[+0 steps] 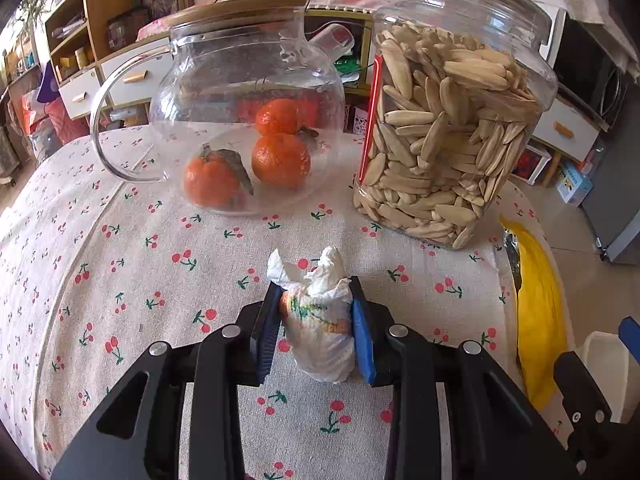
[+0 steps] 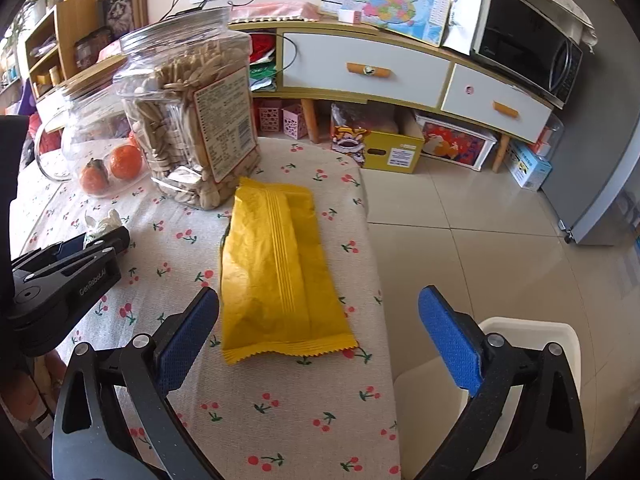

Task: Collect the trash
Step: 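Grasp the second white bundle with the left tool while the right tool grasps the yellow packet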

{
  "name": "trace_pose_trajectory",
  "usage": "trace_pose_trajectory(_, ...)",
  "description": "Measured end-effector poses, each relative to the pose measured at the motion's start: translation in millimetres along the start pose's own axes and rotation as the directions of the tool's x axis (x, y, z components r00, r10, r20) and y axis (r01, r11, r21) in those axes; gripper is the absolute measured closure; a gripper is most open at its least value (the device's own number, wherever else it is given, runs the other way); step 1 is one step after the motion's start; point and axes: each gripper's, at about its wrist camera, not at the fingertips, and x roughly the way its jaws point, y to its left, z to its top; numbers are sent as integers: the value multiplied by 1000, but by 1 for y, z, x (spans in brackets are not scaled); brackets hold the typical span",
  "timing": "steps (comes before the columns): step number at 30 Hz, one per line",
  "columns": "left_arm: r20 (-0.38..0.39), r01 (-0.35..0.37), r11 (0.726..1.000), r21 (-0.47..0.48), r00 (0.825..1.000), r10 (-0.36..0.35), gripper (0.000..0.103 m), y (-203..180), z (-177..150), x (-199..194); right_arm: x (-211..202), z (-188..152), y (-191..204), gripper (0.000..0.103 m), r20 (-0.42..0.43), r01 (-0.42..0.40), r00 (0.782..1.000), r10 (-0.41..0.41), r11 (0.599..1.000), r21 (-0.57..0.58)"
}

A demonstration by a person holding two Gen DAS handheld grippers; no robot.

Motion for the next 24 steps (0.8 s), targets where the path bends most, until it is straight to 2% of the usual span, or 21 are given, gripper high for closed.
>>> trace_pose_trajectory(4, 0, 17, 999, -48, 1000, -17, 70, 25, -10, -12, 18, 13, 9, 7, -3, -70, 998, 70, 998, -3)
trace_pose_trajectory(7, 0, -3, 996, -91, 1000, 3, 70, 47, -17, -21, 31, 19, 15, 8, -23, -81, 996, 81, 997, -9)
trace_pose_trajectory(9, -8, -14, 993, -121, 1000, 13, 70, 62, -22, -25, 39, 22, 18, 19, -39, -103, 994, 102, 995, -17)
trace_pose_trajectory(10, -10, -21, 991, -131, 1000, 20, 70, 67, -22, -26, 44, 22, 19, 41, -62, -116, 991, 115, 993, -18)
trace_pose_trajectory(11, -9, -26, 990, -138, 1000, 25, 70, 72, -23, -28, 46, 23, 19, 49, -74, -133, 989, 131, 991, -14)
trace_pose_trajectory(12, -8, -31, 989, -143, 1000, 30, 70, 71, -28, -32, 44, 22, 19, 64, -56, -134, 989, 134, 991, -11)
trace_pose_trajectory(15, -3, -40, 987, -156, 999, 40, 70, 81, -32, -40, 38, 22, 15, 83, -51, -120, 992, 120, 993, 4)
trace_pose_trajectory(16, 0, -44, 986, -158, 999, 45, 70, 81, -33, -42, 35, 22, 11, 95, -52, -130, 990, 131, 991, 20)
trace_pose_trajectory(19, 9, -59, 987, -152, 998, 61, 70, 77, -36, -51, 28, 20, 3, 99, -54, -177, 982, 181, 982, 70)
trace_pose_trajectory(24, 18, -75, 984, -161, 997, 79, 70, 84, -48, -75, 2, 11, 6, 100, -21, -182, 983, 183, 982, 47)
